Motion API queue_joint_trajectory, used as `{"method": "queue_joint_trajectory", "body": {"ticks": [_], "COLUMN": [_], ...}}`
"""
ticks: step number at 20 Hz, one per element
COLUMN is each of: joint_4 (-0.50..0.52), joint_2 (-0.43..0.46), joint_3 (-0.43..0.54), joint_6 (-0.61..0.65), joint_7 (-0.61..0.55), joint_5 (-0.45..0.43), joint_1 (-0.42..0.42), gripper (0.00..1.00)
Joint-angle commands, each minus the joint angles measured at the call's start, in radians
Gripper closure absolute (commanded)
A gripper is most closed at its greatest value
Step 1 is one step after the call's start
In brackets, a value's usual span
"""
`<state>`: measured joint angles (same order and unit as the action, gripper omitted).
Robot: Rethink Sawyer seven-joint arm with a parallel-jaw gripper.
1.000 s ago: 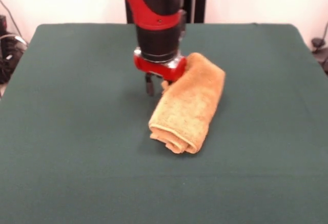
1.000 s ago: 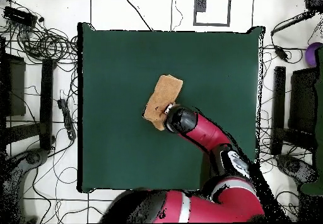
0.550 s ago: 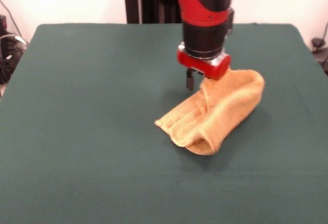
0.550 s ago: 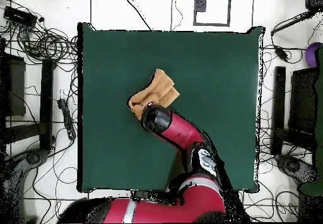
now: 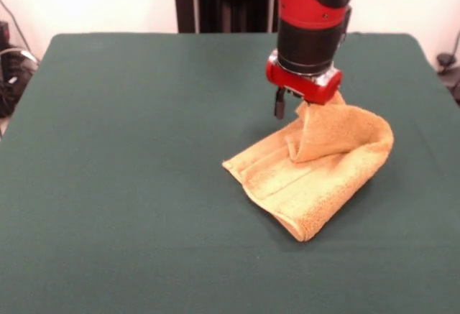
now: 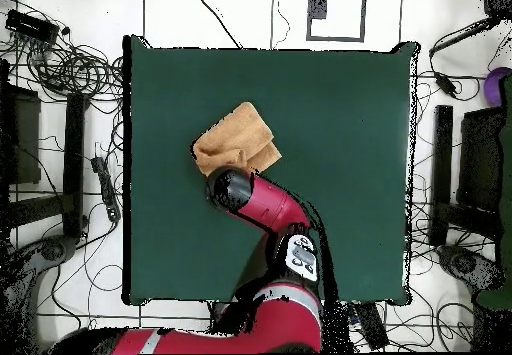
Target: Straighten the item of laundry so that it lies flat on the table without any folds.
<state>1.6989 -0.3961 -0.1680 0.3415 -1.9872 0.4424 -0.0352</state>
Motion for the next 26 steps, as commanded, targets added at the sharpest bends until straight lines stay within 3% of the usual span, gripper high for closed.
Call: {"method": "queue_joint_trajectory", "body": {"ticks": [1,5,7,9,14,17,19,23,26], "joint_4": [-0.047,0.060,0.182,0.228,0.207,0.162,0.109,0.094,0.106], "joint_2": [0.058,0.052,0.011,-0.011,0.005,0.034,0.045,0.023,0.022], "joint_3": [0.058,0.066,0.137,0.144,0.072,0.036,-0.014,-0.001,0.051], "joint_6": [0.054,-0.041,-0.082,-0.078,-0.016,-0.010,0.058,0.125,0.082], "joint_7": [-0.228,-0.215,-0.348,-0.468,-0.574,-0.552,-0.568,-0.719,-0.761], "joint_5": [0.053,0.035,0.144,0.239,0.346,0.341,0.319,0.361,0.408], "joint_1": [-0.009,0.043,0.053,0.011,-0.099,-0.124,-0.148,-0.176,-0.166], "gripper": [0.00,0.00,0.00,0.00,0.00,0.00,0.00,0.00,0.00]}}
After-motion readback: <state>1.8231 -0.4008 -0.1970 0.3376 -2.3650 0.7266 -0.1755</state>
